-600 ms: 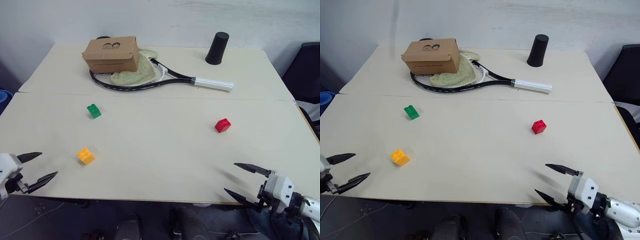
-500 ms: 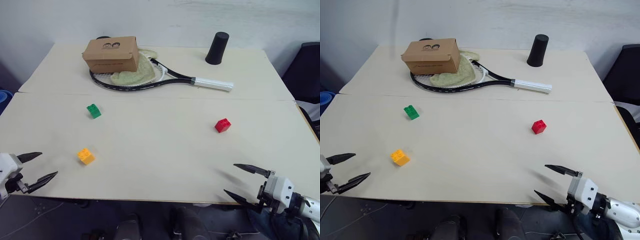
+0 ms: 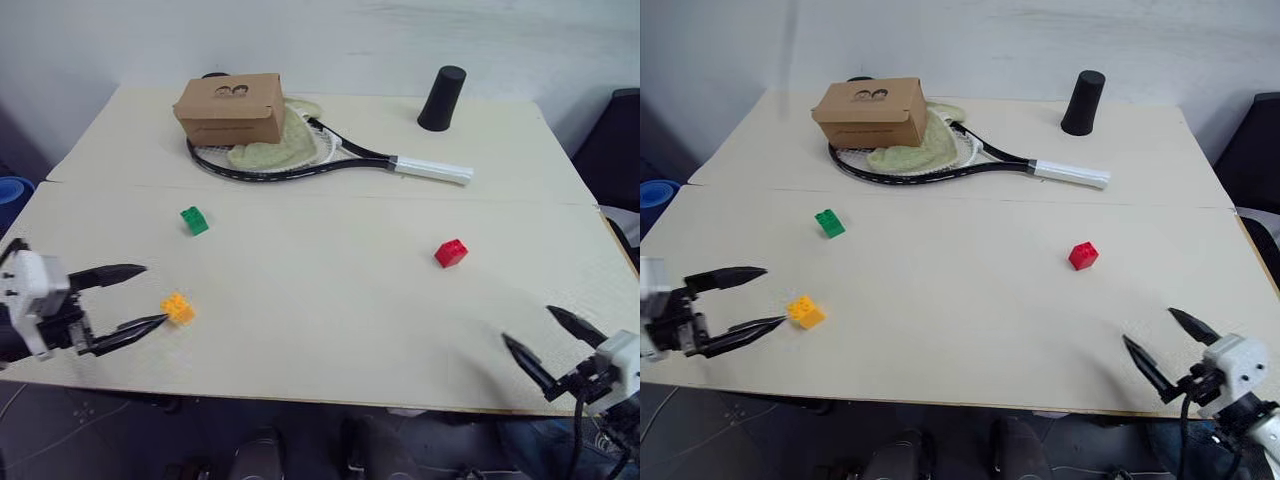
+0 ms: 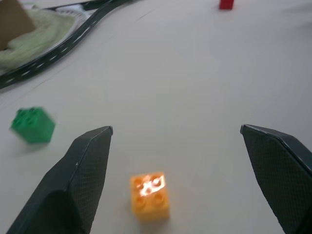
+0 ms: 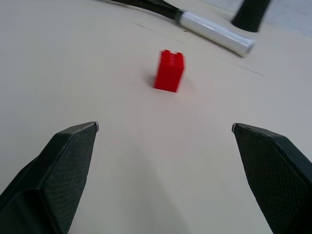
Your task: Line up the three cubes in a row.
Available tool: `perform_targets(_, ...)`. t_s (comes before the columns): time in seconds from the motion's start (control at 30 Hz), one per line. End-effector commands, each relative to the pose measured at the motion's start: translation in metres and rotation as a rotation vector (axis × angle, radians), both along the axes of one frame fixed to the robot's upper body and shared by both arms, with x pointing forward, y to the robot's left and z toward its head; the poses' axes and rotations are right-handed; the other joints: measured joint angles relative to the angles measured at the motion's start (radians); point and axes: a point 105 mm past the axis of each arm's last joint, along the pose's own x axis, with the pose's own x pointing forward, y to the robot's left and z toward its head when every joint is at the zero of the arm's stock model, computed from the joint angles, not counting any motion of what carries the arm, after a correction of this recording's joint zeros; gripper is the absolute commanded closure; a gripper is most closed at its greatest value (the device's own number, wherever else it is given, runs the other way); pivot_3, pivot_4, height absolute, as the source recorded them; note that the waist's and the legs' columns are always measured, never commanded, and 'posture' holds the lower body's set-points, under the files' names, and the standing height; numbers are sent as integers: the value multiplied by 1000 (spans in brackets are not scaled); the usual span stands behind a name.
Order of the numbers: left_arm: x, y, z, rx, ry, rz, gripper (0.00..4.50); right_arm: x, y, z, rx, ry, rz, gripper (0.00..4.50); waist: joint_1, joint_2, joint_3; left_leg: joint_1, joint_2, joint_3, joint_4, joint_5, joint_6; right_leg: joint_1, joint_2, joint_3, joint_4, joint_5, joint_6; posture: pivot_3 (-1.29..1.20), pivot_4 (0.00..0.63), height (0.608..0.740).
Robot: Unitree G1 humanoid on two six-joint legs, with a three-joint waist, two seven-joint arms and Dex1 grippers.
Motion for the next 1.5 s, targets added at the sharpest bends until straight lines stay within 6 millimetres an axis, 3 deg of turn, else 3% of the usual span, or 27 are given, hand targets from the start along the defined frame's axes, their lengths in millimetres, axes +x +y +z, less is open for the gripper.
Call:
perform_targets(0.03,5,-23,3,6,-58,-72,94,-6,-8,-4,-5,-18,-91,0,-7,0,0,0,0,0,0,0,0,0,1,0,0,0,0,0,150,740)
perform_targets(0.13,13,-33,-3,-17,-35,-87,94,24,8,8,9,-86,-75,0,-26,0,0,2,0,3,1,0,-1,0,2,3,3,0,0,0,150,740)
perform_targets(0.27,22,-44,-3,-39,-42,-113,94,84,39,27,73,-104,-35,0,-40,-1,0,6,0,9,2,1,0,0,3,11,7,1,2,0,150,740)
perform_targets(0.4,26,-55,-5,-36,-47,-139,94,128,61,43,78,-109,6,0,-34,0,1,5,0,9,1,1,-3,-5,6,13,9,-1,2,0,150,740)
perform_targets(0.47,27,-57,-6,-35,-45,-141,94,141,68,48,54,-120,24,0,-30,0,1,3,0,8,2,1,-4,-6,6,13,9,-2,2,0,150,740)
perform_targets(0.57,25,-61,-10,-33,-34,-153,94,170,73,40,42,-40,10,0,-28,0,1,2,0,9,3,1,-3,-6,5,13,8,-2,3,0,150,740)
perform_targets(0.7,22,-64,-11,-36,-32,-157,94,186,74,32,34,26,1,0,-30,0,1,2,-1,13,4,0,-1,-6,4,17,8,-1,5,0,150,740)
perform_targets(0.83,19,-60,-9,-33,-35,-135,94,191,74,23,53,95,3,0,-34,0,1,3,-1,14,4,0,-1,-6,4,18,8,-1,6,0,150,740)
perform_targets(0.93,18,-57,-9,-30,-35,-120,0,189,74,23,68,94,24,556,-35,0,1,4,0,14,4,0,-1,-6,5,18,8,-1,6,0,150,740)
perform_targets(1.17,18,-53,-10,-26,-33,-101,0,181,78,38,100,75,146,2874,-36,0,1,4,0,14,3,0,-1,-6,5,19,8,-1,6,0,150,740)
perform_targets(1.2,19,-53,-10,-25,-33,-99,0,180,81,42,108,70,181,3024,-36,0,1,4,0,14,3,0,-1,-6,5,19,8,-1,6,0,150,740)
perform_targets(1.33,20,-50,-11,-23,-32,-91,0,158,126,62,-4,10,545,3011,-38,1,1,4,0,15,2,-1,0,-6,6,19,8,-1,6,0,150,740)
perform_targets(1.43,21,-43,-13,-13,-23,-76,0,119,176,57,-198,39,974,3011,-39,1,1,4,1,15,2,-1,0,-6,7,19,8,-1,6,0,150,740)
perform_targets(1.5,20,-41,-15,-5,-11,-75,0,108,193,51,-236,78,1102,3011,-41,0,2,5,2,15,3,-1,-1,-6,8,20,8,-1,6,0,150,740)
